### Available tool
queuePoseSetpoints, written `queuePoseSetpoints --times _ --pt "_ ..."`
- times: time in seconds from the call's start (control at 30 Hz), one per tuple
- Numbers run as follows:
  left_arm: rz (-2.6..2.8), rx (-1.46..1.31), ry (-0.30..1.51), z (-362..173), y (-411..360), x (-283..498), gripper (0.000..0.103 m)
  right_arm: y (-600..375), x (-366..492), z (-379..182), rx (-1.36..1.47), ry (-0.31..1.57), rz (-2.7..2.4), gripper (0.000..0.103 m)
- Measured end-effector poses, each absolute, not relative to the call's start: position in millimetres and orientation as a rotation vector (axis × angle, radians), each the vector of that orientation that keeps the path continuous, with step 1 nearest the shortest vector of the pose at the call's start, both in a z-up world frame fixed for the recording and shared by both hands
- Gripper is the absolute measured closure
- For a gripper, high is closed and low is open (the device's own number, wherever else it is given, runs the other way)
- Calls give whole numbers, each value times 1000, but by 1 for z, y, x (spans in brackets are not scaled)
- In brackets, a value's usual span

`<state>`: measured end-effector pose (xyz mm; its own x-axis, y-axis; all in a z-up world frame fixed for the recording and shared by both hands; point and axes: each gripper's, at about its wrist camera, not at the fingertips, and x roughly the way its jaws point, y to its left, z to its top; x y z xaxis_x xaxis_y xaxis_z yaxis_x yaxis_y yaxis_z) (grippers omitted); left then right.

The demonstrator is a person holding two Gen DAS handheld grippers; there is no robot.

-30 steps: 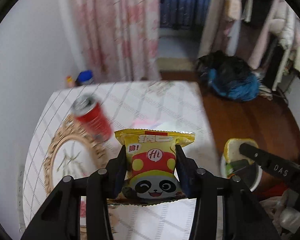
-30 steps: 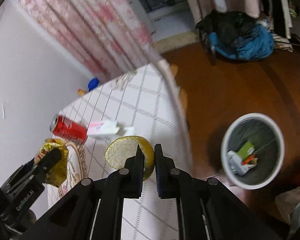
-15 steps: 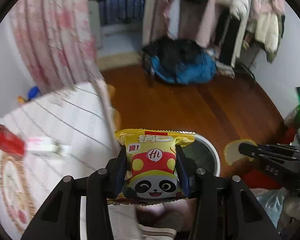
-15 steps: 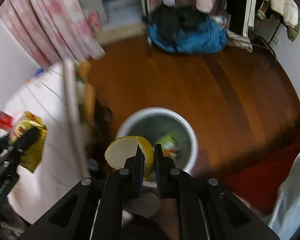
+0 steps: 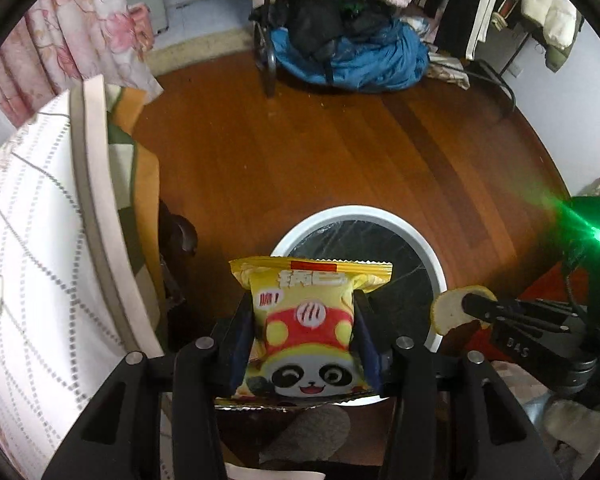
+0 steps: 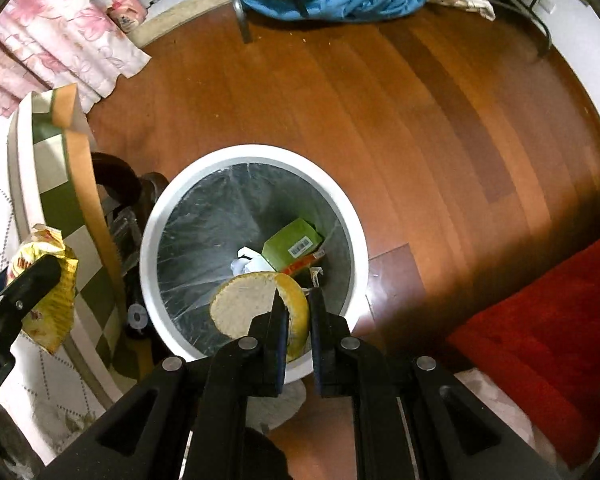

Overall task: Collect trash
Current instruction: 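Carry the bread and snack bag over the bin and open both tools, then swing both tools back from the bin toward the table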

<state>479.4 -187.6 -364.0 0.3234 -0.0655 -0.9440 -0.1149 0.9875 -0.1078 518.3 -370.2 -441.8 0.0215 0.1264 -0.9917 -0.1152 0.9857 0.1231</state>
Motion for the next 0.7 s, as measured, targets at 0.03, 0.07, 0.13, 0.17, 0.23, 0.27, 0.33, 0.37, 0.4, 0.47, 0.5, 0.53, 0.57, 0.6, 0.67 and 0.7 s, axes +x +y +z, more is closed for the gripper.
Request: queuePoseSetpoints --times 0.03,0.07,0.13,0.17,0.23,0.27,0.33,0.37,0.4,0.47,0.5,0.53,0.57,0.6,0.67,0.7 --pt "36 -160 1257 -367 -189 480 60 -372 520 -448 17 1547 190 93" --pt "34 -156 1274 -371 -191 481 59 -371 519 -451 20 1551 190 93" --pt "34 -154 1283 -373 -191 481 57 -370 520 -456 16 1555 184 92" --pt "41 -144 1277 -373 -191 480 49 -368 520 -457 3 1556 178 91" --pt "54 -130 1267 -372 -190 478 37 -365 519 -456 -18 1551 169 79" --pt "57 -126 1262 -373 -190 479 31 -364 517 -453 -33 1542 160 59" --pt "64 -114 1261 -371 -189 476 15 -363 514 -448 -30 1534 159 21" --pt "68 -107 1261 -372 -188 476 6 -362 512 -445 -32 1531 160 12" --pt "70 -100 1259 -371 -187 475 5 -361 510 -443 -35 1528 158 11" --pt "72 -90 1256 -368 -186 472 5 -359 505 -436 -36 1523 144 8" --pt "70 -88 1253 -366 -186 470 5 -358 503 -433 -37 1520 136 0" --pt "71 -82 1244 -364 -186 469 4 -358 501 -430 -36 1513 129 0" --pt "72 -77 1237 -361 -184 469 4 -357 499 -426 -33 1507 125 0" --pt "75 -73 1228 -358 -183 467 4 -357 497 -423 -30 1505 122 0" --pt "80 -72 1213 -351 -181 464 3 -358 492 -415 -26 1497 108 0" --pt "83 -72 1207 -348 -179 462 3 -359 491 -411 -26 1491 105 0"
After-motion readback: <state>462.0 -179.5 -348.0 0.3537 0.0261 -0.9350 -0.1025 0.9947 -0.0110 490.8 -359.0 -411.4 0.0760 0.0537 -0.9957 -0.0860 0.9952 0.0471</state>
